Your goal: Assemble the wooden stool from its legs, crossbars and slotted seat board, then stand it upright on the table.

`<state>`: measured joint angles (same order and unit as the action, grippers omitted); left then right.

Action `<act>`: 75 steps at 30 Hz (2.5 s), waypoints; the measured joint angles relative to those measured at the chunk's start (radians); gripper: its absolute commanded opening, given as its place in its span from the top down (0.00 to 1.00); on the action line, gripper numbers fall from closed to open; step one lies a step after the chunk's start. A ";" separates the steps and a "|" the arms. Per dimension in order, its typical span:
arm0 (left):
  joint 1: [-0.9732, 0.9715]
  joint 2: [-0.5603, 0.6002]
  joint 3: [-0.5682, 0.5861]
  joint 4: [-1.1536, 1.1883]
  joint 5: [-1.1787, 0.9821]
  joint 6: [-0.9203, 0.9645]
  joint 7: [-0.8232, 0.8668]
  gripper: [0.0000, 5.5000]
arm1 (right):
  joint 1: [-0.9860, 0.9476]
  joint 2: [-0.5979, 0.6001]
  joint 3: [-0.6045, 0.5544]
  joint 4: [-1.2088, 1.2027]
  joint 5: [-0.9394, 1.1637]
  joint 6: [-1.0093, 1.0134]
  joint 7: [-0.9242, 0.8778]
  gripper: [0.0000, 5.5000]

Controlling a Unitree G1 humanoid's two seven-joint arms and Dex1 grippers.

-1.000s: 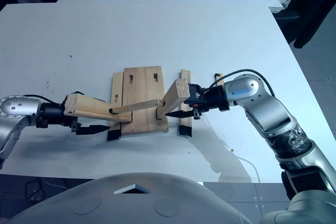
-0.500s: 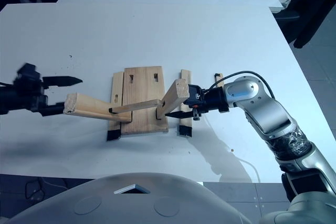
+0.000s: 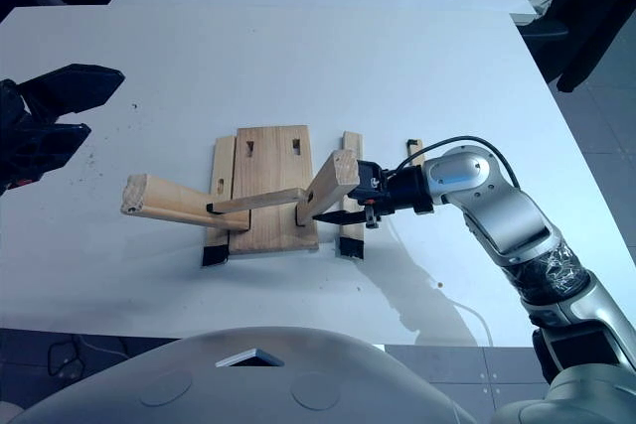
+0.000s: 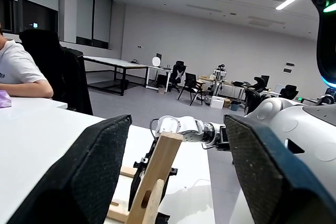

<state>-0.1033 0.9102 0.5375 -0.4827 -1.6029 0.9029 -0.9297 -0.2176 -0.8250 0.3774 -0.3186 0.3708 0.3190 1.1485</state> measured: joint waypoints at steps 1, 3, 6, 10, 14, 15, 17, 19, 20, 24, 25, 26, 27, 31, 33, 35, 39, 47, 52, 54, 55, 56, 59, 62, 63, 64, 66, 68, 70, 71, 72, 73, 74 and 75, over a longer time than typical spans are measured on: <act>0.001 0.000 -0.006 -0.014 -0.007 0.000 0.007 0.41 | 0.001 0.000 0.000 -0.001 0.000 0.000 -0.001 0.64; 0.011 0.000 -0.027 -0.039 0.010 -0.001 0.000 0.41 | 0.003 0.000 0.000 -0.003 0.000 0.000 -0.004 0.64; 0.077 -0.005 -0.111 -0.069 0.157 -0.016 -0.048 0.41 | 0.005 0.001 0.000 -0.005 -0.001 0.000 -0.007 0.64; 0.139 -0.041 -0.252 -0.069 0.343 -0.060 -0.091 0.41 | 0.003 0.002 0.005 -0.006 -0.002 0.000 -0.009 0.64; 0.111 -0.091 -0.331 -0.043 0.414 -0.126 -0.105 0.41 | -0.003 0.005 0.010 -0.002 -0.010 0.001 -0.009 0.64; 0.100 -0.098 -0.343 -0.036 0.423 -0.136 -0.105 0.41 | -0.003 0.005 0.010 -0.002 -0.012 0.001 -0.009 0.64; 0.082 -0.103 -0.356 -0.030 0.432 -0.140 -0.100 0.41 | -0.003 0.005 0.011 -0.001 -0.012 0.001 -0.009 0.64; 0.075 -0.106 -0.363 -0.029 0.436 -0.143 -0.096 0.41 | -0.002 0.005 0.011 -0.001 -0.014 0.001 -0.009 0.64; 0.072 -0.106 -0.366 -0.029 0.442 -0.149 -0.097 0.41 | -0.002 0.005 0.011 0.000 -0.015 0.002 -0.009 0.64; 0.068 -0.094 -0.383 -0.032 0.479 -0.175 -0.118 0.41 | 0.003 0.008 0.011 0.000 -0.017 0.004 -0.012 0.64; 0.067 -0.091 -0.387 -0.035 0.493 -0.185 -0.126 0.41 | 0.003 0.009 0.011 0.000 -0.018 0.004 -0.013 0.64; 0.068 -0.088 -0.391 -0.038 0.506 -0.196 -0.131 0.41 | 0.003 0.009 0.011 0.000 -0.019 0.004 -0.013 0.64; 0.067 -0.084 -0.400 -0.045 0.523 -0.209 -0.136 0.41 | 0.003 0.010 0.011 0.000 -0.019 0.005 -0.014 0.64; 0.060 -0.083 -0.422 -0.056 0.559 -0.240 -0.140 0.41 | 0.003 0.012 0.010 0.000 -0.020 0.005 -0.014 0.64; 0.060 -0.083 -0.419 -0.053 0.557 -0.241 -0.141 0.41 | 0.004 0.013 0.010 -0.001 -0.020 0.005 -0.015 0.64; 0.065 -0.083 -0.407 -0.049 0.531 -0.232 -0.141 0.41 | 0.006 0.013 0.009 -0.001 -0.020 0.005 -0.015 0.64; 0.071 -0.078 -0.374 -0.028 0.482 -0.186 -0.139 0.41 | 0.005 0.016 0.010 -0.001 -0.021 0.005 -0.015 0.64; 0.047 -0.058 -0.340 -0.015 0.466 -0.146 -0.140 0.41 | 0.007 0.019 0.008 -0.001 -0.021 0.005 -0.017 0.64; 0.010 -0.046 -0.327 -0.029 0.451 -0.132 -0.141 0.41 | 0.007 0.028 0.010 0.000 -0.021 0.005 -0.018 0.64; 0.007 -0.038 -0.316 -0.035 0.442 -0.127 -0.142 0.41 | 0.008 0.028 0.010 0.000 -0.022 0.005 -0.018 0.64; 0.005 -0.032 -0.308 -0.036 0.441 -0.124 -0.142 0.41 | 0.008 0.028 0.010 0.000 -0.022 0.005 -0.018 0.64; 0.002 -0.028 -0.305 -0.036 0.436 -0.117 -0.142 0.41 | 0.008 0.028 0.010 0.000 -0.022 0.005 -0.018 0.64; -0.011 -0.015 -0.290 -0.028 0.402 -0.095 -0.144 0.41 | 0.009 0.028 0.009 0.000 -0.022 0.005 -0.018 0.64; -0.032 -0.010 -0.276 -0.014 0.385 -0.087 -0.148 0.41 | 0.010 0.028 0.009 -0.002 -0.023 0.005 -0.018 0.64; -0.044 -0.009 -0.267 -0.004 0.385 -0.087 -0.148 0.41 | 0.010 0.028 0.009 -0.002 -0.023 0.005 -0.019 0.64; -0.057 -0.007 -0.264 0.008 0.384 -0.087 -0.149 0.41 | 0.010 0.028 0.009 -0.002 -0.023 0.005 -0.019 0.64; -0.104 -0.004 -0.256 0.033 0.371 -0.084 -0.150 0.41 | 0.011 0.028 0.009 -0.003 -0.023 0.005 -0.019 0.64; -0.161 0.002 -0.257 0.056 0.363 -0.082 -0.163 0.41 | 0.012 0.028 0.008 -0.003 -0.023 0.005 -0.020 0.64; -0.245 0.002 -0.279 0.080 0.365 -0.077 -0.174 0.41 | 0.014 0.029 0.009 -0.003 -0.024 0.006 -0.023 0.64; -0.301 0.002 -0.309 0.092 0.377 -0.077 -0.192 0.41 | 0.015 0.031 0.010 -0.001 -0.025 0.007 -0.024 0.64; -0.333 0.001 -0.335 0.100 0.396 -0.078 -0.210 0.41 | 0.016 0.031 0.010 -0.001 -0.025 0.007 -0.025 0.64; -0.373 -0.001 -0.374 0.106 0.429 -0.084 -0.236 0.41 | 0.016 0.032 0.010 -0.001 -0.025 0.007 -0.025 0.64; -0.412 -0.005 -0.424 0.109 0.474 -0.094 -0.270 0.41 | 0.016 0.034 0.011 0.001 -0.026 0.007 -0.025 0.64; -0.459 -0.009 -0.503 0.104 0.547 -0.118 -0.317 0.41 | 0.013 0.035 0.013 0.006 -0.026 0.007 -0.025 0.64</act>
<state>-0.5620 0.9009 0.0348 -0.3787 -1.0555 0.7848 -1.2467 -0.2045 -0.7898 0.3900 -0.3124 0.3445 0.3257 1.1234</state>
